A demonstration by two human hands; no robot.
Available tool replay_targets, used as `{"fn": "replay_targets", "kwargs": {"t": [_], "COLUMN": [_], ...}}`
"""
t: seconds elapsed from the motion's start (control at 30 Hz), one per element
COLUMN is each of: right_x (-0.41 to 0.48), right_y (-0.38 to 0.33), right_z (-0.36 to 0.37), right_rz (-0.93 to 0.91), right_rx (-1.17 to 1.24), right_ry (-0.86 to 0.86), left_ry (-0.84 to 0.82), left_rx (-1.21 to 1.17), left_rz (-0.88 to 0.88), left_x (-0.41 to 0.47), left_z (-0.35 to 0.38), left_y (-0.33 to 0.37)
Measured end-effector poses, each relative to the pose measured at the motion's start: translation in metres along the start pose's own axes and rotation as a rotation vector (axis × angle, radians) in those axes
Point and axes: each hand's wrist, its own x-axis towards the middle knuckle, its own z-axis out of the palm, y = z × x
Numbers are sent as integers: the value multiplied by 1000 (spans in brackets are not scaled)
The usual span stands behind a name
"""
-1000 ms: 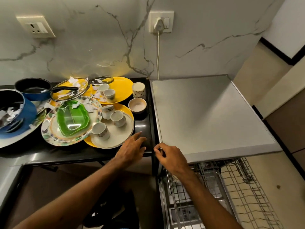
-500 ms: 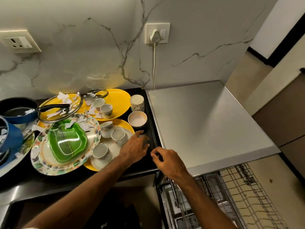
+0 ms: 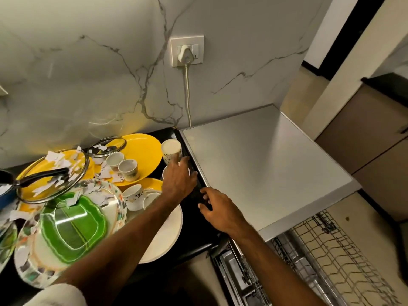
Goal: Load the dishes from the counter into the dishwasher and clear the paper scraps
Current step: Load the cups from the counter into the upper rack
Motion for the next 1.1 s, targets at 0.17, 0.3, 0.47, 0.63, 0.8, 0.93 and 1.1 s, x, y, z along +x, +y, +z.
{"fn": "replay_targets", "kwargs": {"t": [0.17,0.3,0.47,0.63,0.8,0.93,1.1], "right_x": [25,38,47,47,44,40,36], "right_y": [-14,-20,-24,-22,-17,-15,-15], "right_z": [-3,0,7,12,10,6,0], "right_rz": [23,52,87,95,105,94,69], "right_rx": [-44,-37,-30,-20,-4,17,70], "right_ry": [30,39,42,52,71,103,208], "left_ry": [5,-29,-29,-38,2,76,237], "left_rx": [-30,-64,-113,-135,-156,-223,-394], "left_rz": [-121,-195,-221,-293,-301,-299,-78], "left_x": [27,47,69,89,99,94,76], "left_z": [-4,-8,-5,-3,0,2,0], "left_y": [-17,-28,-38,-47,-56,-54,-38]}}
